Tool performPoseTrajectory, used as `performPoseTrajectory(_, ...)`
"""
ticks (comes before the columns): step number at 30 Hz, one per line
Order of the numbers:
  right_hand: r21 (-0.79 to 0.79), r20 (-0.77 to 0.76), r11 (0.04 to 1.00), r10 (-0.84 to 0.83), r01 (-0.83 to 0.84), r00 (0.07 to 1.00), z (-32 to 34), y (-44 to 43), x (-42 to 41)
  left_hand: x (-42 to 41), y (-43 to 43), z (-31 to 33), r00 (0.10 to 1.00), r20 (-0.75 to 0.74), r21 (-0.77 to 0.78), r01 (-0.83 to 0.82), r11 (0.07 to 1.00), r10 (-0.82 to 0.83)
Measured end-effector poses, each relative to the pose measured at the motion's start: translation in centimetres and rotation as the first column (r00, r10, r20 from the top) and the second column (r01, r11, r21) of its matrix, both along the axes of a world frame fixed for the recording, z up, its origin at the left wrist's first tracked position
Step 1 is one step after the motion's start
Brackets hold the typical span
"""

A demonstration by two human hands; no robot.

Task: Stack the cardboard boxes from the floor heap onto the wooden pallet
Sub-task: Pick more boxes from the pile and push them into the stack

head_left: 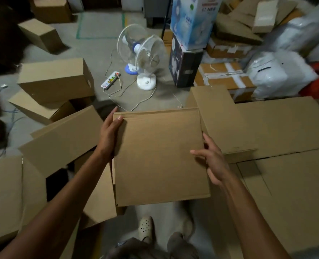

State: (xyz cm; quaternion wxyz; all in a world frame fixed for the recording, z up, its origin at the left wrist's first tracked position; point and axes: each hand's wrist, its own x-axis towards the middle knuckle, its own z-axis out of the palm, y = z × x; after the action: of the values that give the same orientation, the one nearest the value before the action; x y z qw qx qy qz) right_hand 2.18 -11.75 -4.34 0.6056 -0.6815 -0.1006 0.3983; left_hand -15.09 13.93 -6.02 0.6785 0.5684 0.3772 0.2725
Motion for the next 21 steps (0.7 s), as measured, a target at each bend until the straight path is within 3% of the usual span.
performPoseTrajectory(4, 0.000, 0.060, 0.998, 0.059, -0.059, 0.996, 3.4, -2.3, -1.0, 1.0, -0.8, 3.1, 0.998, 0.053, 0.039, 0.036, 0.999, -0.039)
performPoseTrajectory(10, 0.141, 0.115, 0.988, -0.076, 0.060, 0.990, 8.6, -8.3, -2.0, 2.8, -2.7, 8.3, 0.995, 0.098, -0.197, -0.013, 0.980, 0.033)
performPoseTrajectory(15, 0.304, 0.245, 0.950, -0.152, 0.073, 0.957, 12.6, -15.9, -3.7, 3.2, -9.0, 12.0, 0.990, 0.133, -0.279, 0.086, 0.956, -0.050)
performPoseTrajectory(18, 0.307, 0.385, 0.929, -0.320, 0.207, 0.866, 14.7, -20.4, -5.9, 3.3, -14.3, 13.7, 0.985, 0.140, -0.293, 0.139, 0.946, -0.102)
performPoseTrajectory(21, 0.289, 0.438, 0.813, -0.581, 0.505, 0.686, 14.8, -26.0, -6.8, 3.7, -20.9, 15.4, 0.984, 0.138, -0.184, 0.138, 0.973, -0.113)
